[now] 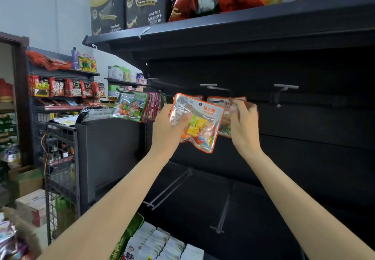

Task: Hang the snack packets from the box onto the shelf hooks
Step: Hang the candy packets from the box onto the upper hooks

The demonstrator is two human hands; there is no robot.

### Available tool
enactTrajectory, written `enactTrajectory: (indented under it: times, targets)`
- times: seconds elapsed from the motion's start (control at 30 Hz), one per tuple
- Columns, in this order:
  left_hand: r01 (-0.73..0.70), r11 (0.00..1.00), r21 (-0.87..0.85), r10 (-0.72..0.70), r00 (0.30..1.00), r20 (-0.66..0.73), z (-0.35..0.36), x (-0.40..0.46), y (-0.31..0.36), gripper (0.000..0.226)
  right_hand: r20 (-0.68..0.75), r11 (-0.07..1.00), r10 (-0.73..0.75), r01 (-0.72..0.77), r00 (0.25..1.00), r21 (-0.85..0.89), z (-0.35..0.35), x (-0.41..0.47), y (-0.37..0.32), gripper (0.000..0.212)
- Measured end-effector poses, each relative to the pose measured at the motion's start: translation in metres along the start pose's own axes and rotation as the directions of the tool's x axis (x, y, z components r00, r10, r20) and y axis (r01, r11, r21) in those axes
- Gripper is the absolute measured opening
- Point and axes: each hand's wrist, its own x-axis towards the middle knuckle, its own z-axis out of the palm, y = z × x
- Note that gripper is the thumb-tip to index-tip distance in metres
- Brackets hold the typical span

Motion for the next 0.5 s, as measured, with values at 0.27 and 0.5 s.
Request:
enactTrajectory:
  times: [0.27, 0.5]
  targets:
    - [-0.125, 0.99, -0.072, 0.13, 0.99, 0.062, 0.028, 0.001, -0.002, 0.051, 0.215, 0.966, -0.039, -0.019, 0.976, 0.259, -0.008, -0.005, -0.018, 0.037]
    - [-0.09, 0.995, 0.041, 0.086, 0.993, 0.084, 0.029, 0.008, -0.013, 0.041, 0.182, 0.993, -0.046, 0.025, 0.982, 0.118, -0.004, -0.005, -0.022, 0.043]
